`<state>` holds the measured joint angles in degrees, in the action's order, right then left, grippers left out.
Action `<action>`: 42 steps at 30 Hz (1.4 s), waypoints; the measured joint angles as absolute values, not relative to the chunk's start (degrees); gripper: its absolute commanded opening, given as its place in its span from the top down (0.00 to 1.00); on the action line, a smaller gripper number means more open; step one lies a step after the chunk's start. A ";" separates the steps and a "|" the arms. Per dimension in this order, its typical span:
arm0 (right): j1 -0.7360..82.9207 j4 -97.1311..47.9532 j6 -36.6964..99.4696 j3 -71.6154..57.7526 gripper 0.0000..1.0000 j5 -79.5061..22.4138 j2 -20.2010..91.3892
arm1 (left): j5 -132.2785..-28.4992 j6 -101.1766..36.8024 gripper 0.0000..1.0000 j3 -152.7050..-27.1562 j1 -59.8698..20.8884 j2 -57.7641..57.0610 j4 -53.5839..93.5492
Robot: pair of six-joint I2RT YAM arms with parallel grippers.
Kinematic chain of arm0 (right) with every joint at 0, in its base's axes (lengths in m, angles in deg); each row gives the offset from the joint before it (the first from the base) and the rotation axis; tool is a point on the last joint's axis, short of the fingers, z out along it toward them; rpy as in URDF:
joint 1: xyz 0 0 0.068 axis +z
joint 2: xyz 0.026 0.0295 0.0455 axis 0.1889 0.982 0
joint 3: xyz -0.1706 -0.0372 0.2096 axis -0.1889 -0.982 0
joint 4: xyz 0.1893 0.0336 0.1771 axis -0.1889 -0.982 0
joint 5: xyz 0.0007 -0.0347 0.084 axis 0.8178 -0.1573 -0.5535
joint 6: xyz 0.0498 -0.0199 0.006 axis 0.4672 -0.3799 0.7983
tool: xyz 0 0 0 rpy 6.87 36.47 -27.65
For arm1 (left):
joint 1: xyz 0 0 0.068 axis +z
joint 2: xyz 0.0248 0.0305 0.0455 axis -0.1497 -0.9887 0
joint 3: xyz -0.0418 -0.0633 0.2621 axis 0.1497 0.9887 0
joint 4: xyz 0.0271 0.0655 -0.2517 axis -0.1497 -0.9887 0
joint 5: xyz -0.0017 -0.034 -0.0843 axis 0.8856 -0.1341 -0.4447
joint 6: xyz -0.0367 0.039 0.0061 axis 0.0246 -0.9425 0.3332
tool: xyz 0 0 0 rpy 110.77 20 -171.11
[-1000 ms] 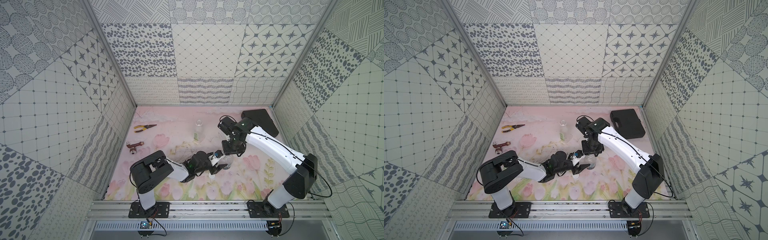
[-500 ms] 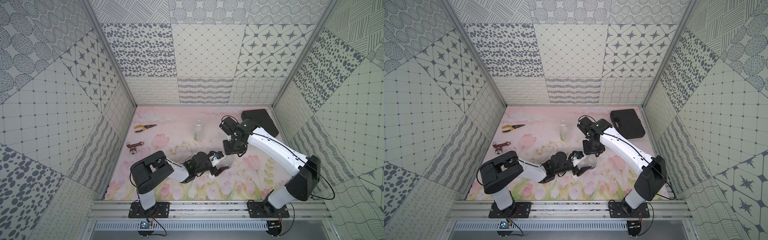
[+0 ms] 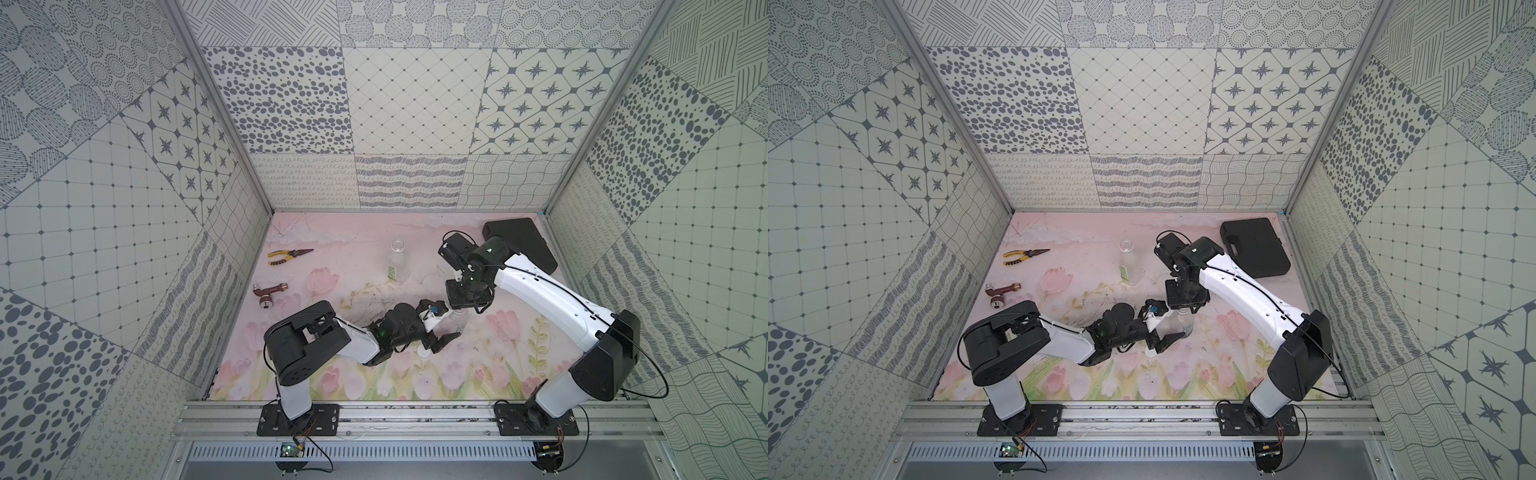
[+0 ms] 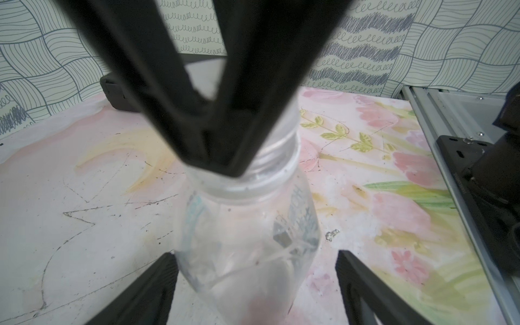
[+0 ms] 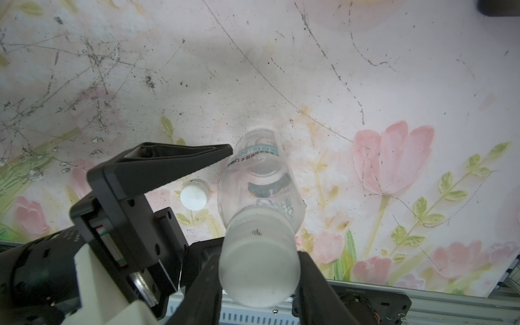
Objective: Screw on the bottle caps
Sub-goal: Screw the bottle cap onto the plastic bottle.
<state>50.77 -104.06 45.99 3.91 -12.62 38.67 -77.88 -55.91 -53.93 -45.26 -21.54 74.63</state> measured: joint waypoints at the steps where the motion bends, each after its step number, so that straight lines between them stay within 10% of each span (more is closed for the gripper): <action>1: 50.72 -104.10 45.95 3.97 0.57 -12.54 38.67 | -77.90 -55.67 0.10 -54.10 -45.26 -21.87 74.69; 42: 50.00 -106.40 45.27 3.43 0.42 -10.94 40.59 | -78.27 -54.03 0.10 -54.98 -45.21 -23.11 74.98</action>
<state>50.00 -106.40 45.27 3.43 -10.94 40.59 -78.27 -54.03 -54.98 -45.21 -23.11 74.98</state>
